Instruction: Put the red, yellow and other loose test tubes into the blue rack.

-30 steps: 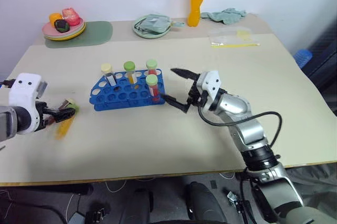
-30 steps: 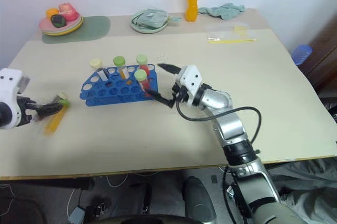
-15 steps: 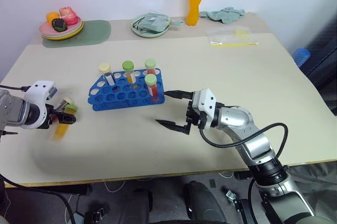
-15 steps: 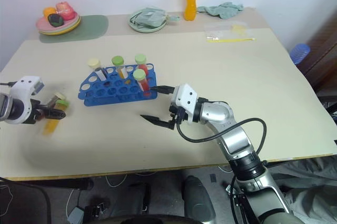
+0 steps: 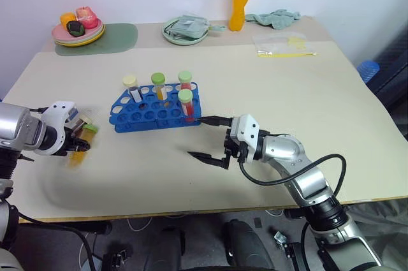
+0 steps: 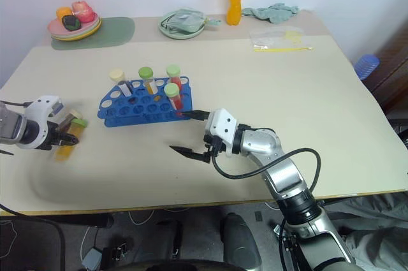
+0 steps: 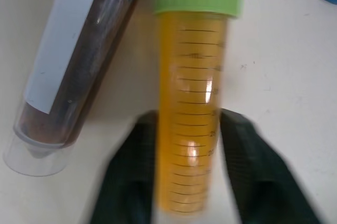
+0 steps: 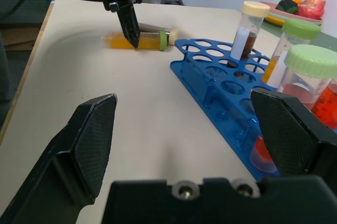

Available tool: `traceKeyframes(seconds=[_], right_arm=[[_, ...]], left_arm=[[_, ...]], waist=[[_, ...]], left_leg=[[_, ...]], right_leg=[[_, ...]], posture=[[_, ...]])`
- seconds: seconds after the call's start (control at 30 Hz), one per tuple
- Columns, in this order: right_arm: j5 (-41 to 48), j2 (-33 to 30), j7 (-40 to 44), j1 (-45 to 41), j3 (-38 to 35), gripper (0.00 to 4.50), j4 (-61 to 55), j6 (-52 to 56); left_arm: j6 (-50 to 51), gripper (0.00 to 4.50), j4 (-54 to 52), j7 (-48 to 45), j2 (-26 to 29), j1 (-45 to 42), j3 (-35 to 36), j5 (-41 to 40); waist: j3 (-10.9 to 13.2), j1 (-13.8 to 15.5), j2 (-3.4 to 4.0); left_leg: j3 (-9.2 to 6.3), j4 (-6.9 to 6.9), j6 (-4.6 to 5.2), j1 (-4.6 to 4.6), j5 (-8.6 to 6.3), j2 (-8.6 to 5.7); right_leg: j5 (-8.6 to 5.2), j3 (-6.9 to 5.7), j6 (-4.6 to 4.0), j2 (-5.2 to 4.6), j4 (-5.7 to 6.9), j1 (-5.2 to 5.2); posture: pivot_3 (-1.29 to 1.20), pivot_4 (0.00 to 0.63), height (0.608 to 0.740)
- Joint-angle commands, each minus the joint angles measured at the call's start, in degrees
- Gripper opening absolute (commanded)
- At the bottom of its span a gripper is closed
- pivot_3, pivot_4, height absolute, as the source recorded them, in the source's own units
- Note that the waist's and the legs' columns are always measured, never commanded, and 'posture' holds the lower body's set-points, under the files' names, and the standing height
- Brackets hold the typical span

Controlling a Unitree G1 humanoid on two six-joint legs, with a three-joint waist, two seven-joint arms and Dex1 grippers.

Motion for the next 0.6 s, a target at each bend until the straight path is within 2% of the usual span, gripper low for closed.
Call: traceKeyframes(seconds=[0.03, 0.17, 0.23, 0.33, 0.4, 0.5, 0.53, 0.57, 0.6], right_arm=[[0.0, 0.1, -0.2, -0.4, 0.1, 4.50, -2.9, -0.2], [-0.1, -0.2, -0.2, -0.3, 0.0, 4.50, -3.2, -0.1], [-0.1, -0.5, -0.2, -0.1, -0.3, 4.50, -3.6, 0.0], [0.0, -1.0, -0.5, 0.2, -1.1, 4.50, -3.8, 0.3], [-0.2, -1.2, -1.0, 0.5, -1.6, 4.50, -3.1, 0.3], [-0.3, -1.4, -1.8, 1.0, -2.4, 4.50, -1.8, 0.3], [-0.3, -1.4, -2.1, 1.2, -2.7, 4.50, -1.1, 0.3], [-0.5, -1.3, -2.5, 1.5, -3.0, 4.50, -0.1, 0.2], [-0.9, -1.3, -2.9, 1.7, -3.2, 4.50, 1.1, -0.4]], left_arm=[[0.9, 0.72, -1.1, -0.6, 0.8, -0.1, 1.9, 0.9], [0.7, 0.72, -6.3, -2.2, 3.4, 4.5, 6.0, -0.3], [-2.1, 0.72, -11.2, -3.1, 4.4, 10.0, 14.4, -1.4], [-12.2, 0.72, -21.1, -2.3, -0.1, 19.3, 33.2, -1.5], [-19.8, 0.72, -31.2, -1.8, -7.4, 23.2, 44.4, -3.7], [-28.9, 0.72, -44.0, -0.5, -17.6, 28.4, 50.0, -5.9], [-28.9, 0.72, -47.5, 2.5, -22.4, 28.5, 49.9, -7.9], [-32.2, 0.72, -51.1, 5.7, -26.8, 29.5, 46.8, -6.1], [-36.1, 0.72, -53.5, 10.3, -30.9, 30.6, 40.8, -1.6]], waist=[[0.0, 0.0, -0.02], [0.0, -0.2, -0.04], [0.0, -0.3, -0.07], [0.1, 0.0, -0.11], [0.1, 0.3, -0.11], [0.1, 0.8, -0.13], [0.0, 1.2, -0.12], [0.0, 1.6, -0.13], [0.0, 1.8, -0.15]], left_leg=[[0.00, 0.00, 0.00, 0.00, 0.00, 0.00], [0.00, -0.01, 0.00, 0.00, 0.00, 0.01], [0.00, -0.01, 0.00, -0.01, 0.00, 0.02], [0.01, -0.01, -0.02, -0.11, 0.01, 0.10], [0.01, 0.02, -0.04, -0.16, 0.02, 0.12], [0.01, 0.07, -0.08, -0.20, 0.03, 0.16], [0.04, 0.06, -0.08, -0.17, 0.03, 0.10], [0.05, 0.07, -0.08, -0.15, 0.04, 0.07], [0.05, 0.10, -0.08, -0.09, 0.03, 0.06]], right_leg=[[0.00, 0.00, 0.00, 0.00, 0.00, 0.00], [0.00, 0.01, 0.00, 0.00, 0.02, -0.02], [0.00, 0.01, 0.00, 0.00, 0.03, -0.05], [0.00, 0.00, -0.01, -0.06, 0.05, -0.18], [0.00, -0.03, -0.02, -0.12, 0.02, -0.19], [0.02, -0.07, 0.01, -0.28, -0.12, -0.07], [0.03, -0.05, 0.03, -0.36, -0.15, -0.02], [0.06, -0.03, 0.08, -0.38, -0.22, 0.02], [0.10, -0.04, 0.14, -0.37, -0.31, 0.15]], posture=[[0.00, 0.150, 0.740], [0.00, 0.150, 0.740], [0.00, 0.150, 0.740], [0.00, 0.150, 0.740], [0.00, 0.150, 0.740], [0.00, 0.150, 0.740], [0.00, 0.150, 0.740], [0.00, 0.150, 0.740], [0.00, 0.150, 0.740]])
